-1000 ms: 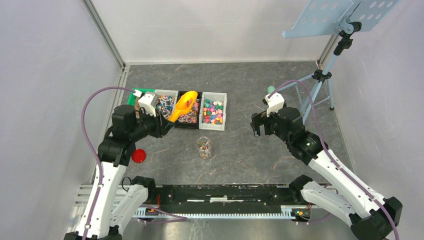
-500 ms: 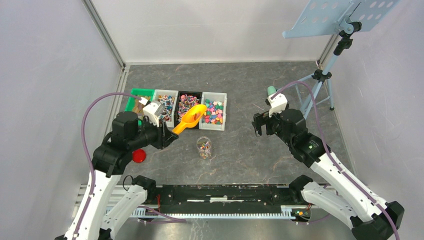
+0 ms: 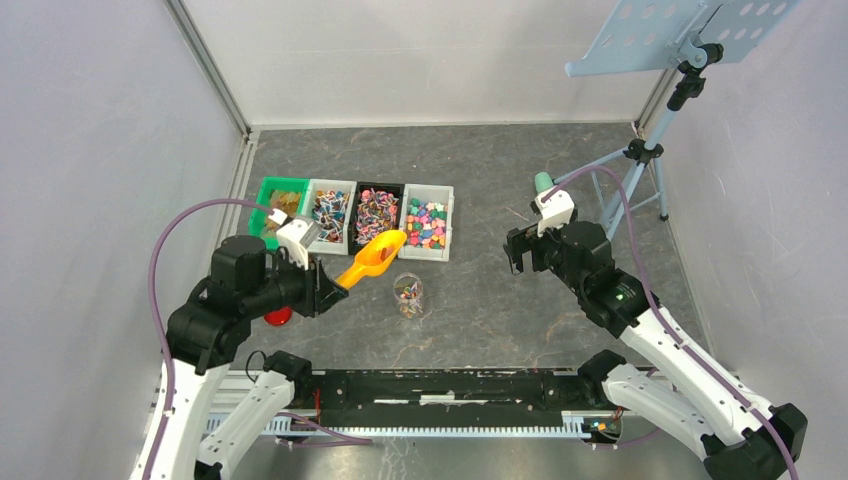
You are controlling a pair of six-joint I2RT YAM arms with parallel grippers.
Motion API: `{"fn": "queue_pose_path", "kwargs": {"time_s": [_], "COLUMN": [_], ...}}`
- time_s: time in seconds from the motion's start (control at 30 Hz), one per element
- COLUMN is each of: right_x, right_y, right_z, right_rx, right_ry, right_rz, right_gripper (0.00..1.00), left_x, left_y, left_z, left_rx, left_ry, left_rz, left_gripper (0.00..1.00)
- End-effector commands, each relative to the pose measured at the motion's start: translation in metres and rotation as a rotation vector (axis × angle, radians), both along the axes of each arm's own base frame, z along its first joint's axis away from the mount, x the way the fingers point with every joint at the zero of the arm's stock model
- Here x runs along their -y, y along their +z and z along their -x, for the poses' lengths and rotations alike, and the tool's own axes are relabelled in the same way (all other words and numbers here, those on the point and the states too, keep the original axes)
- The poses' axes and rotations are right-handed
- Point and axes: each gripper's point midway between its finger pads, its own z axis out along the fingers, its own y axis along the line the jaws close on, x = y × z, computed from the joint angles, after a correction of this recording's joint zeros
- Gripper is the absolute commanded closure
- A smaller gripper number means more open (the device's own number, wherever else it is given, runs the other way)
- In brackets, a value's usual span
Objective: Pack the candies
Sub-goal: Place the fake candies in the packing bottle.
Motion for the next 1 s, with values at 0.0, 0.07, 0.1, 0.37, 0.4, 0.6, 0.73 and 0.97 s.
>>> {"fn": "queue_pose_path", "kwargs": {"time_s": [0.0, 0.07, 0.1, 0.37, 0.4, 0.6, 0.73, 0.97], "right_x": [0.000, 0.001, 0.001, 0.006, 0.007, 0.005, 0.003, 0.001], "right_y": [0.015, 0.014, 0.013, 0.010, 0.010, 0.012, 0.011, 0.013], "right_z": [-0.004, -0.004, -0.003, 0.000, 0.000, 0.001, 0.001, 0.001], "right_rx": [0.069, 0.070, 0.071, 0.082, 0.086, 0.096, 0.095, 0.098], "right_ry": [-0.003, -0.001, 0.001, -0.004, -0.005, 0.004, 0.012, 0.017], "right_rz": [-0.024, -0.022, -0.020, -0.001, -0.001, -0.012, -0.024, -0.031], "right_gripper": [0.02, 0.02, 0.02, 0.02, 0.02, 0.02, 0.02, 0.02], "left_x": [0.011, 0.007, 0.004, 0.007, 0.007, 0.006, 0.014, 0.013], "left_y": [0.012, 0.011, 0.011, 0.017, 0.016, 0.015, 0.013, 0.010], "left_z": [0.024, 0.026, 0.026, 0.032, 0.033, 0.035, 0.037, 0.035], "left_rx": [-0.026, -0.025, -0.019, -0.045, -0.059, -0.106, -0.150, -0.152], "left_ry": [-0.093, -0.094, -0.092, -0.114, -0.114, -0.109, -0.134, -0.129], "left_rz": [0.063, 0.038, 0.021, 0.033, 0.032, 0.022, 0.055, 0.047], "left_gripper": [0.98, 0.98, 0.98, 0.98, 0.98, 0.98, 0.98, 0.98]}}
